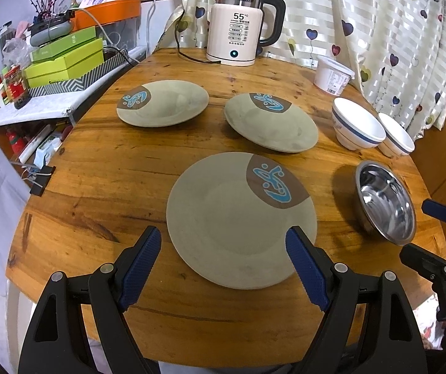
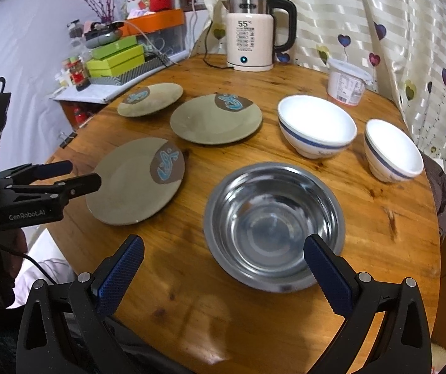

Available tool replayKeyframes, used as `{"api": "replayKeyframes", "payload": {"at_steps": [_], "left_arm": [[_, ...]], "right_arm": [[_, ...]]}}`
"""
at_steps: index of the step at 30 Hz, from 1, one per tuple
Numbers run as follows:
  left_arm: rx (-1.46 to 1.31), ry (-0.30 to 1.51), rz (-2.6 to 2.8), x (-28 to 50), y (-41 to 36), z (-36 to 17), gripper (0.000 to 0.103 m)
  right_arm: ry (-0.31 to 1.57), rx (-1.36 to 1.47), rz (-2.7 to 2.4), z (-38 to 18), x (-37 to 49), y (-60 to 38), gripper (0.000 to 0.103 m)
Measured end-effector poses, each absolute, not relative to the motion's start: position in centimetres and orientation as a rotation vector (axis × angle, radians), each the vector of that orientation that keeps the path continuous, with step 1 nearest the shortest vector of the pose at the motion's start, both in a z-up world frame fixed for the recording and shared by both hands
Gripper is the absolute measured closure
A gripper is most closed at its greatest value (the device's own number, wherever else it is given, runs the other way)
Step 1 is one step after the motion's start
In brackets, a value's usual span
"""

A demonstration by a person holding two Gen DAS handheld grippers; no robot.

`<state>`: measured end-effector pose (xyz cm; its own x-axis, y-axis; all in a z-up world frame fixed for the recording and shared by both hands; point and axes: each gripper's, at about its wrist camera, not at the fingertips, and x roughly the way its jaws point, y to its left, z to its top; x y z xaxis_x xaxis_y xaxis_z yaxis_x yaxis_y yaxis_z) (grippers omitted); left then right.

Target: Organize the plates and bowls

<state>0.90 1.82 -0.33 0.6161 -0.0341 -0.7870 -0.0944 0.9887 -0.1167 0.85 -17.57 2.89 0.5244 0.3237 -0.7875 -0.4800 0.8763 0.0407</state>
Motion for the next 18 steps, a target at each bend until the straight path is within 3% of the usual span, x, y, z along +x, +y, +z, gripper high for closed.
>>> {"api": "replayKeyframes", "payload": {"at_steps": [18], "left_arm": [[-0.232,0.884,0.089,2.8,7.1,-0.1,0.02]], "right_arm": [[0.871,-0.243,0.606,4.3,5.2,-11.7,0.0]]}}
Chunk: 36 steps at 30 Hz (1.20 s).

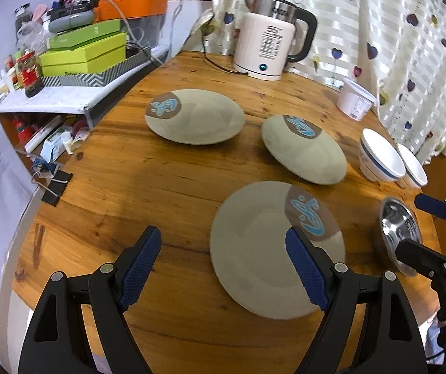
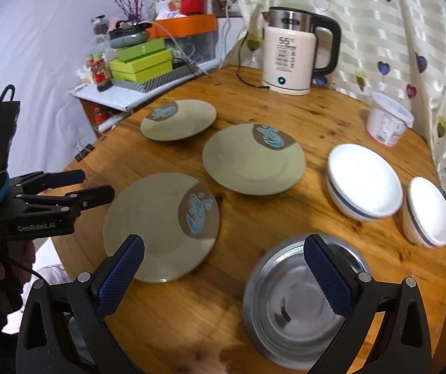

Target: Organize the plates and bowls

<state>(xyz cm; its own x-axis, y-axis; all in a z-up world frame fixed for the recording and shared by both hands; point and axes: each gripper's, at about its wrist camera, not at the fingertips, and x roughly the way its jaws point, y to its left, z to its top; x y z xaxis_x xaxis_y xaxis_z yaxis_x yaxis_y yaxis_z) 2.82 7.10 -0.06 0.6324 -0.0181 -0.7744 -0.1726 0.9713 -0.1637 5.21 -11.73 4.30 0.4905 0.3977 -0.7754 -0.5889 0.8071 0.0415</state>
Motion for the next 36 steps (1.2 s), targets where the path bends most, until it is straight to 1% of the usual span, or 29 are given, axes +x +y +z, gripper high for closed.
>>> {"api": "replayKeyframes", "payload": {"at_steps": [14,16,18,19,22,23,25,26,31,32,33,34,35,36], "left_arm": [[-0.283,0.857,0.117,6.0,11.9,0.3,0.021],[-0.291,0.861,0.119,6.7,12.5,0.1,0.025],[-0.296,0.868,0.122,7.2,13.0,-0.1,0.027],[-0.297,0.869,0.125,7.5,13.2,-0.2,0.028],[-0.294,0.872,0.133,8.5,13.9,-0.4,0.042],[-0.299,0.874,0.135,8.7,14.1,-0.5,0.042],[-0.313,0.871,0.133,9.2,14.7,-0.6,0.042],[-0.318,0.869,0.134,9.5,15.1,-0.6,0.042],[-0.356,0.869,0.126,11.2,16.7,-0.8,0.042],[-0.361,0.868,0.126,11.7,17.1,-0.9,0.043],[-0.365,0.868,0.127,12.1,17.3,-0.9,0.044],[-0.371,0.872,0.129,12.7,17.8,-1.1,0.053],[-0.376,0.877,0.126,13.0,17.9,-1.2,0.055],[-0.381,0.88,0.123,13.5,18.2,-1.4,0.055]], "right_arm": [[0.854,-0.308,0.641,5.7,9.8,-6.6,0.0],[0.857,-0.307,0.646,5.8,10.7,-6.0,0.0],[0.867,-0.3,0.648,5.8,11.7,-5.4,0.007],[0.873,-0.298,0.65,5.8,12.1,-5.1,0.007],[0.9,-0.278,0.651,5.6,13.6,-4.3,0.007],[0.905,-0.271,0.653,5.6,13.9,-4.1,0.008],[0.921,-0.256,0.654,5.4,14.8,-3.6,0.015],[0.933,-0.246,0.657,5.3,15.4,-3.3,0.022],[0.981,-0.2,0.67,4.8,17.9,-2.0,0.029],[0.988,-0.19,0.673,4.7,18.5,-1.7,0.032],[1.0,-0.178,0.675,4.5,19.2,-1.4,0.035],[1.017,-0.16,0.681,4.2,20.1,-1.0,0.037],[1.027,-0.151,0.685,4.0,20.6,-0.9,0.042],[1.043,-0.142,0.687,3.6,21.3,-0.6,0.044]]}}
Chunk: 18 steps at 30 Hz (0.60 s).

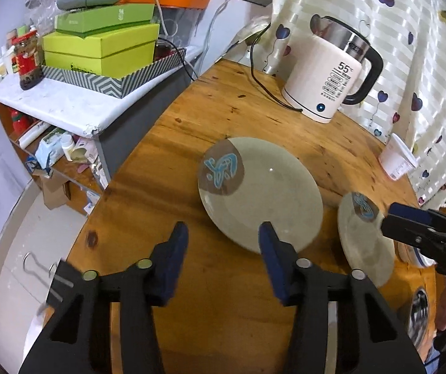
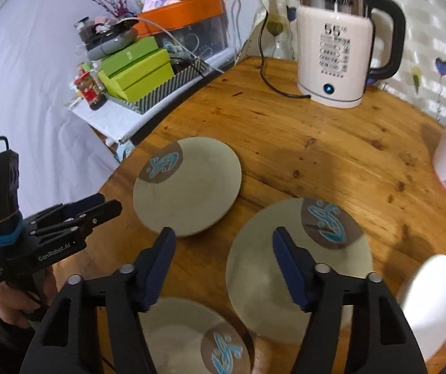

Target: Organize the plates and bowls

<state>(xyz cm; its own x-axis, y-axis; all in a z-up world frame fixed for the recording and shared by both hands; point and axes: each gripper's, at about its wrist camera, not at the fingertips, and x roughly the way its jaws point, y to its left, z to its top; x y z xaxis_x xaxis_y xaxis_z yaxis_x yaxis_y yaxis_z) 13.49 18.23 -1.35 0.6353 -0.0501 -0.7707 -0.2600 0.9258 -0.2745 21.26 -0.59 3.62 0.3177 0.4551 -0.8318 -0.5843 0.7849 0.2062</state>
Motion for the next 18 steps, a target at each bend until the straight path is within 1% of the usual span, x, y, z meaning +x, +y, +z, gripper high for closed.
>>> {"api": "replayKeyframes", "payload": {"at_steps": [5,6,7,8,10,14,18], "left_arm": [[-0.387,0.906,0.129,15.1,19.0,-2.4,0.056],[-0.385,0.909,0.132,15.4,19.0,-2.5,0.057],[-0.386,0.91,0.131,15.6,19.2,-2.7,0.059],[-0.39,0.914,0.13,16.0,19.4,-2.9,0.065],[-0.399,0.923,0.131,16.5,19.6,-3.3,0.068],[-0.408,0.93,0.125,17.3,19.9,-4.0,0.069],[-0.416,0.939,0.121,17.9,20.0,-4.5,0.069]], "right_arm": [[1.096,-0.11,0.687,1.9,24.0,0.8,0.05],[1.101,-0.107,0.686,1.6,24.5,1.0,0.052],[1.109,-0.103,0.684,1.4,24.8,1.2,0.054],[1.121,-0.094,0.684,0.9,25.3,1.4,0.058],[1.139,-0.082,0.691,0.5,26.0,1.9,0.062],[1.163,-0.069,0.701,-0.7,27.2,2.7,0.062],[1.185,-0.061,0.701,-1.7,28.2,3.2,0.065]]}}
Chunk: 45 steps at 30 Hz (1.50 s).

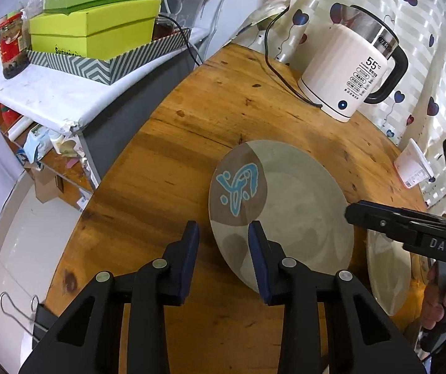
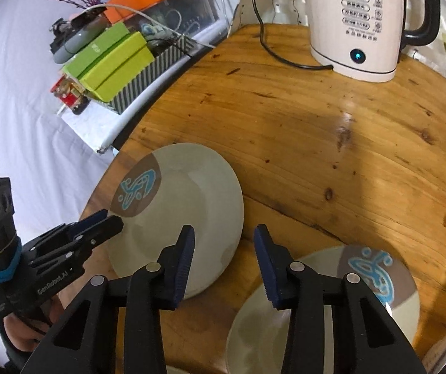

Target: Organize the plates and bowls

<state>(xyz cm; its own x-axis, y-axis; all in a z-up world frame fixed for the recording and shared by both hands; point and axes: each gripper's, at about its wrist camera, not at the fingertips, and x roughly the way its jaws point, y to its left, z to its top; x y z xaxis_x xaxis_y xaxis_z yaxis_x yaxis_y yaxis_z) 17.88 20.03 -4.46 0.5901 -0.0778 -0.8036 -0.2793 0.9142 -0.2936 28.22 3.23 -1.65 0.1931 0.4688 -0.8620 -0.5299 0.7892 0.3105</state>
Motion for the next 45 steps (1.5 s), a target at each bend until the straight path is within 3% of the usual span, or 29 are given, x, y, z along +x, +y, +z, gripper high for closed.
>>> {"api": "replayKeyframes", "payload": {"at_steps": [11,31,45], "left_arm": [[-0.418,0.939,0.099,18.9,19.9,-4.9,0.075],[-0.401,0.925,0.113,17.4,19.1,-2.6,0.075],[-0.37,0.91,0.077,12.6,15.3,0.5,0.075]], "right_arm": [[1.223,-0.026,0.705,-3.1,29.5,3.7,0.082],[1.2,-0.01,0.708,-1.3,28.2,3.4,0.083],[1.176,-0.004,0.696,2.0,23.0,-0.4,0.083]]}}
